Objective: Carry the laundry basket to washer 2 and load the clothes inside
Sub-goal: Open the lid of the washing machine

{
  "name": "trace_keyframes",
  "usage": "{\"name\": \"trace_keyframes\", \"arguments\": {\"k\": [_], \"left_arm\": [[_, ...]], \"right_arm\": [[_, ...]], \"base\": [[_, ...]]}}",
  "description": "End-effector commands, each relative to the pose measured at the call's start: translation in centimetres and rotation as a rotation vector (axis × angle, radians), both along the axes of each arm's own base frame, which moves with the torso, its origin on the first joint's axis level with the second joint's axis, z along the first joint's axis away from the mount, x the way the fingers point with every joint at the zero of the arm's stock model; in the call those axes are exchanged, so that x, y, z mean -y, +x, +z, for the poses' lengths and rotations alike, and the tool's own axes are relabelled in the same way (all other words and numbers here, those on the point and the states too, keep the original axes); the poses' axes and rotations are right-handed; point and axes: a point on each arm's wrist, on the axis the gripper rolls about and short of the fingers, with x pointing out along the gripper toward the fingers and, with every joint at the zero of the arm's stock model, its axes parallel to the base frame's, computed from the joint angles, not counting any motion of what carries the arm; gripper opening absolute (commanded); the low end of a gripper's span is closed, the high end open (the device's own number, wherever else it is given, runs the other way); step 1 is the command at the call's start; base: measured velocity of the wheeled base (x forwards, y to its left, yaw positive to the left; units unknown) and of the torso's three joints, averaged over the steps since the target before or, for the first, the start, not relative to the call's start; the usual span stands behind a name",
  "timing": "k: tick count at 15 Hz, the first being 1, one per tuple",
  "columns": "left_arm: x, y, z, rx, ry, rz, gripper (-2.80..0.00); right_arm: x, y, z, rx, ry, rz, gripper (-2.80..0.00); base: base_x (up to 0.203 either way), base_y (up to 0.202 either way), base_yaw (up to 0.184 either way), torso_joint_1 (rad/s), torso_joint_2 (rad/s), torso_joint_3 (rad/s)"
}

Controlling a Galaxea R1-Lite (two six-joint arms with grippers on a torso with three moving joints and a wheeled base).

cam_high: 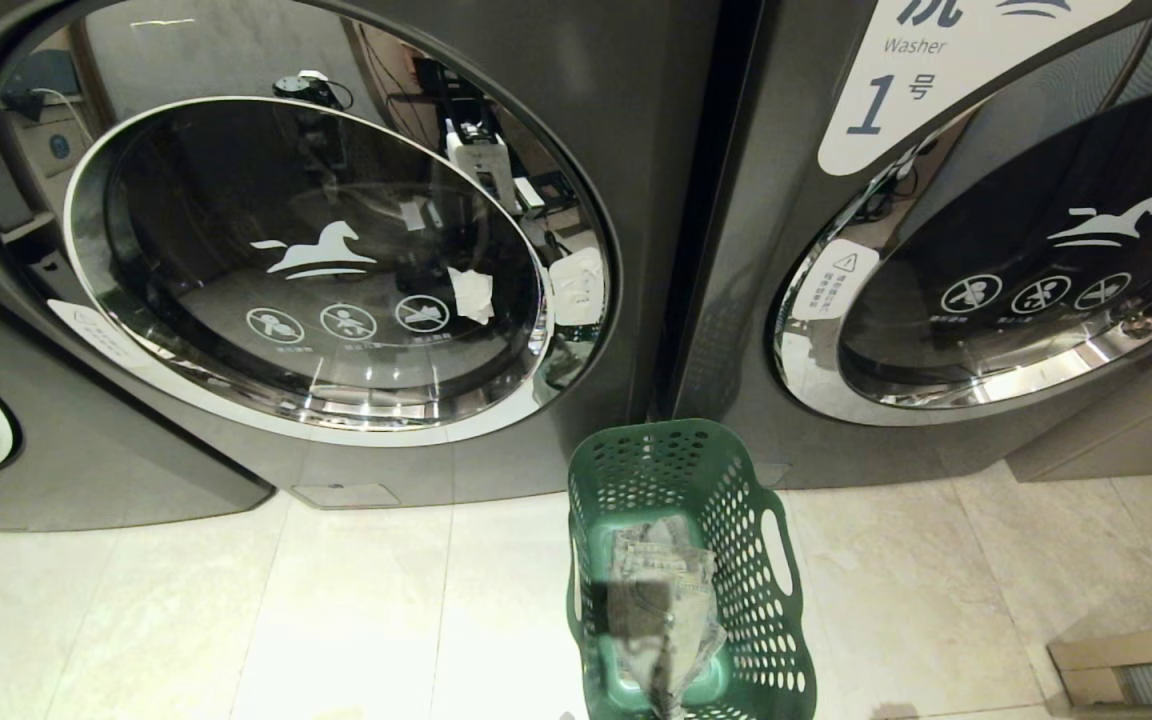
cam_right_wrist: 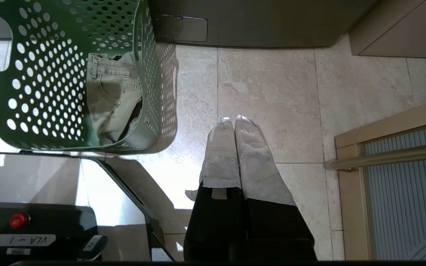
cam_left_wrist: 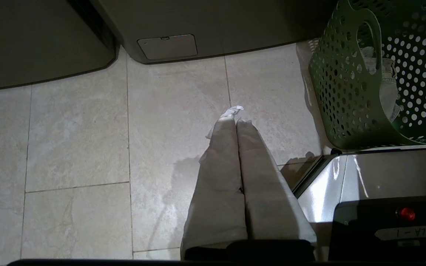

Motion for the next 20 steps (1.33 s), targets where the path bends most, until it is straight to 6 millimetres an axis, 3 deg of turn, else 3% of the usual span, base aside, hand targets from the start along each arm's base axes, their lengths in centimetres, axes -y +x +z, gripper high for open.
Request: {"name": "trace_keyframes", "arguments": {"k": [1,20], "left_arm": [[0.01,-0.02,0.01,0.0,0.001,-0.003,-2.8],[0.0,-0.02,0.01,0.0,0.002,0.001,-2.8]], "right_arm": [[0.0,0.02,-0.01,-0.004,0.005,0.0,-2.8],[0.0,0.02,-0.03,-0.005,0.002,0.0,-2.8]], "base": [[0.0,0.0,0.0,0.0,0.0,0.0],[0.0,0.0,0.0,0.0,0.0,0.004]]}}
